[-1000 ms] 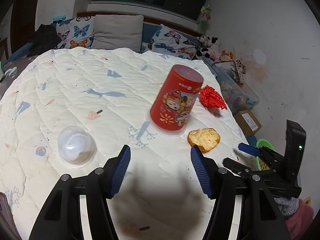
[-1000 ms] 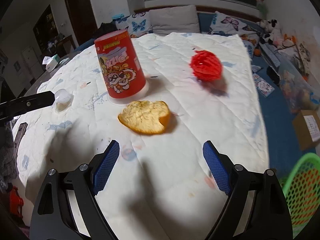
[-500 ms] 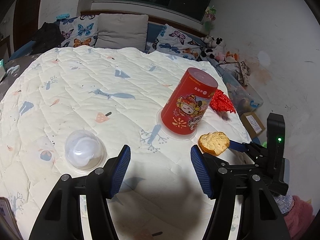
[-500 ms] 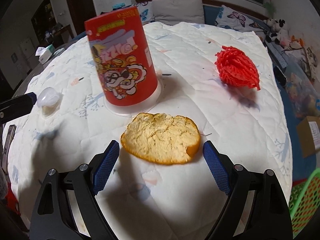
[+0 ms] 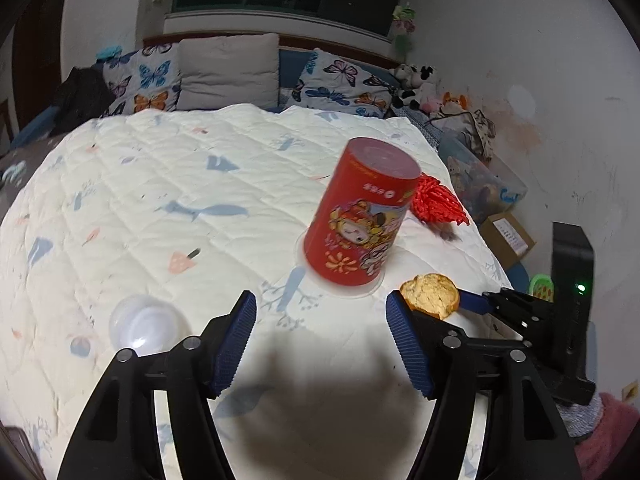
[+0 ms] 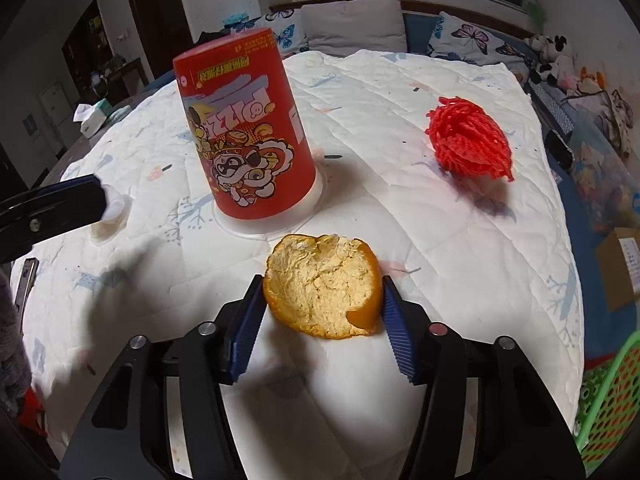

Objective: Collect trash
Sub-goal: 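Grasp the orange peel with the right gripper, then grasp the red snack tube with the left gripper while the right gripper holds the orange peel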

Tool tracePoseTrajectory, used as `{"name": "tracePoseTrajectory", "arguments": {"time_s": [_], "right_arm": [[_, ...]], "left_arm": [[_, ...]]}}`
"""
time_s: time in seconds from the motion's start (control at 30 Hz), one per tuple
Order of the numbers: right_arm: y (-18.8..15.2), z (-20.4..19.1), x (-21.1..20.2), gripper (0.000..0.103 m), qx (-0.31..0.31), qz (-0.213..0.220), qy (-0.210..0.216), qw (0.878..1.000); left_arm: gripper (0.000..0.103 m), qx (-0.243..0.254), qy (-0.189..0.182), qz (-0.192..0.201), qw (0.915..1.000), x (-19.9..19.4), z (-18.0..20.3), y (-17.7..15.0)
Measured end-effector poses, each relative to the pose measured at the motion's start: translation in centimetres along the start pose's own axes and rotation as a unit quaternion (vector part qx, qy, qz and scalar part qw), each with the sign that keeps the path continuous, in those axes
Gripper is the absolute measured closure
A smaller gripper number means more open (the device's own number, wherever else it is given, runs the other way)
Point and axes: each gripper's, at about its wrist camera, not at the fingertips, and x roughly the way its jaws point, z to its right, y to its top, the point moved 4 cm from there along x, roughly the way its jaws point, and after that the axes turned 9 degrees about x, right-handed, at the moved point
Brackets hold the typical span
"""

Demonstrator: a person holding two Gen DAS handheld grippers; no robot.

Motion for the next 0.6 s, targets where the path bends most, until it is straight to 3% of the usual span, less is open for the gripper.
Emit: {"name": "tracePoseTrajectory", "arguments": {"time_s": [0.4, 0.6], "right_arm": [[-1.2, 1.9, -3.4, 0.052, 0.026, 0.018, 0.012, 0.999], [-1.9, 2.9, -5.1, 0.052, 0.043, 0.031, 0.013, 0.999]], "left_arm": [[0.023, 0.062, 0.012, 0.003, 0.9980, 4.1, 3.0, 2.9], [0.022, 0.064, 0.025, -0.001, 0.9976, 6.7, 2.9, 3.8]]}}
